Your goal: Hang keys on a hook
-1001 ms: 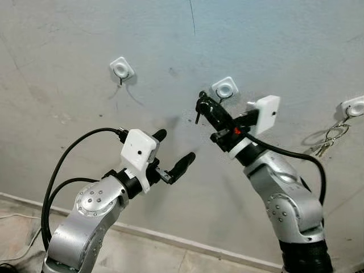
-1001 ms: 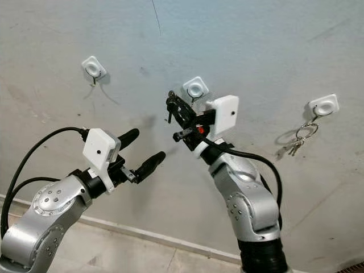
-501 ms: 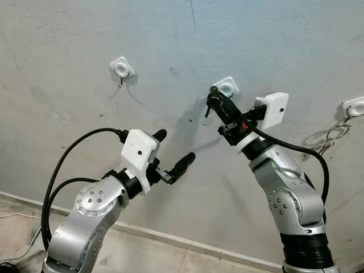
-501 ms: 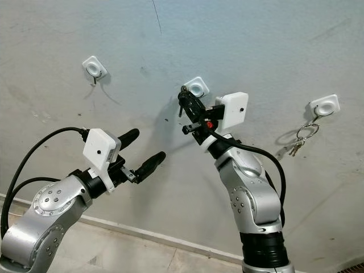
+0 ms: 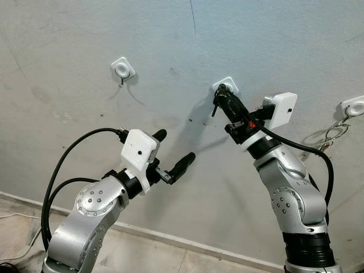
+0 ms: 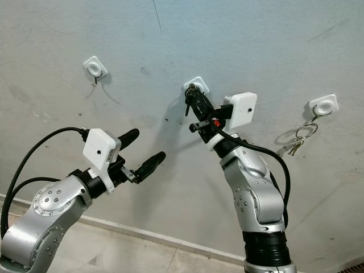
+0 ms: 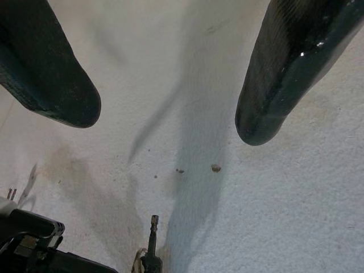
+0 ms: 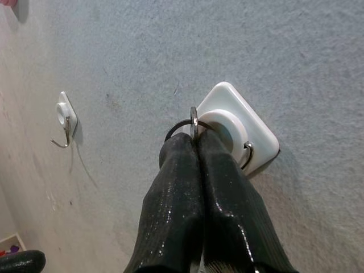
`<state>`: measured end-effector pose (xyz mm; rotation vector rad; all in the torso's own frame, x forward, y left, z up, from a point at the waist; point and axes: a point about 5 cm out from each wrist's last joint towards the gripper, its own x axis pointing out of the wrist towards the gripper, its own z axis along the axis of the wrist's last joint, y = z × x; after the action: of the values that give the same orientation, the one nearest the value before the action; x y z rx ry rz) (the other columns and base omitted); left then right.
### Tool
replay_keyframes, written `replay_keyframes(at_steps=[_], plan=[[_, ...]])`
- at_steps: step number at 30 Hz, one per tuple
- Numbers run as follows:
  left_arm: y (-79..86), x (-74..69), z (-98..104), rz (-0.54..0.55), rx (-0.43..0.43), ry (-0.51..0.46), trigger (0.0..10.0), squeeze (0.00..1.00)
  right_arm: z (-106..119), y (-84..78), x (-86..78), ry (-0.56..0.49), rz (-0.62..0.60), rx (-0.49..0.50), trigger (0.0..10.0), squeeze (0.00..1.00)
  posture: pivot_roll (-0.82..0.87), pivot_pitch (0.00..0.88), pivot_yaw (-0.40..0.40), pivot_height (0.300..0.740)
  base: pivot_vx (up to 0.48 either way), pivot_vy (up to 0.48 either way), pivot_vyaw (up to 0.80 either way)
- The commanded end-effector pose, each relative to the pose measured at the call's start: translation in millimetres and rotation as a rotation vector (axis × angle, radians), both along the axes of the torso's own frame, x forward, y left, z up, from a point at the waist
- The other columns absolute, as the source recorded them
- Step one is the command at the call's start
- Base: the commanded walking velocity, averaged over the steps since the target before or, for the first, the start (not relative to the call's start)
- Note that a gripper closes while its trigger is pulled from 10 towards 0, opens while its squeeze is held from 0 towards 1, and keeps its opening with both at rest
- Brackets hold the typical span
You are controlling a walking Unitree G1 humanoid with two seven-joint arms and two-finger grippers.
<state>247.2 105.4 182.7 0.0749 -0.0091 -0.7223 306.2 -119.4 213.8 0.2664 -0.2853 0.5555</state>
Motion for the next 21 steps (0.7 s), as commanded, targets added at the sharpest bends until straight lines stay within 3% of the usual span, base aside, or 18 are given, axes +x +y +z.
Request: replay_keyframes(at_steps=[1,21], plan=[[0.1,-0.6,2.8,0.0,0.006,-0.012,10.0,0.0,-9.5,-12.9,3.6,0.045,-0.053,0.0,10.0,0.0,0.23,0.0,-0.031,0.74,0.0,0.0,0.0],[-0.8,0.0,2.6,-0.006,0.007,-0.015,10.0,0.0,-24.2,-19.6,-5.1,0.089,-0.068,-0.016,10.0,0.0,0.23,0.0,-0.03,0.74,0.0,0.0,0.0]])
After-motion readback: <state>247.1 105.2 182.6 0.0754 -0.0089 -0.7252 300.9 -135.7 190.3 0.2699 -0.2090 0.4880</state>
